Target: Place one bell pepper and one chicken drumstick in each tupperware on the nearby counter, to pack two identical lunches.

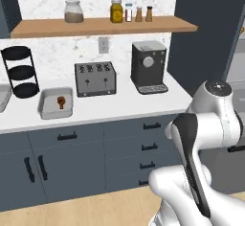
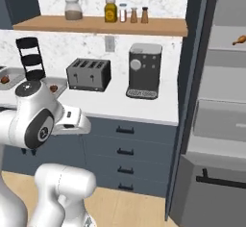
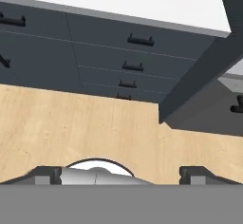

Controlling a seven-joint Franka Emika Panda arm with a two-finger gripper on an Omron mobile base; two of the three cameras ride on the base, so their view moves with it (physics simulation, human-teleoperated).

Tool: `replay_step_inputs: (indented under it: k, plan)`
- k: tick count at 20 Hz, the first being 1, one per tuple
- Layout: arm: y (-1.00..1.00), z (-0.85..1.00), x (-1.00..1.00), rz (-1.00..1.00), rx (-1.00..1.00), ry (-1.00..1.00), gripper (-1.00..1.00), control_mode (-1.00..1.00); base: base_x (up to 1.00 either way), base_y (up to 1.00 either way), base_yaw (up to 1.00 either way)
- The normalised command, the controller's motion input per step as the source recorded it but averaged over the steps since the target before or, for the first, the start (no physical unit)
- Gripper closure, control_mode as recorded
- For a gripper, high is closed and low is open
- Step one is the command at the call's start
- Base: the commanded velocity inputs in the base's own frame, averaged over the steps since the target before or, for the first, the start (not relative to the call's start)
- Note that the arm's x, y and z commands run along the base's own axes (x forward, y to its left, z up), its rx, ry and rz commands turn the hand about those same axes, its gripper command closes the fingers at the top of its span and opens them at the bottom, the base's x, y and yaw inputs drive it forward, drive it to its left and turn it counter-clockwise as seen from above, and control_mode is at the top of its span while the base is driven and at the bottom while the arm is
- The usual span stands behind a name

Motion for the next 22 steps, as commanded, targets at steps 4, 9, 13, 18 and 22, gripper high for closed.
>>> replay_step_inputs:
  k: [4, 9, 13, 18, 22]
  plan:
    - [0.00, 0.00, 0.00, 0.00, 0.00, 0.00, -1.00, 1.00, -0.32, -1.00, -0.02]
    - [0.00, 0.00, 0.00, 0.00, 0.00, 0.00, -1.00, 1.00, -0.02, -1.00, 0.00]
    - [0.00, 0.00, 0.00, 0.00, 0.00, 0.00, -1.00, 1.00, 0.00, -1.00, 0.00]
    - [0.00, 0.00, 0.00, 0.00, 0.00, 0.00, -1.00, 1.00, 0.00, -0.85, 0.00]
    - [0.00, 0.00, 0.00, 0.00, 0.00, 0.00, -1.00, 1.00, 0.14, -0.51, 0.00]
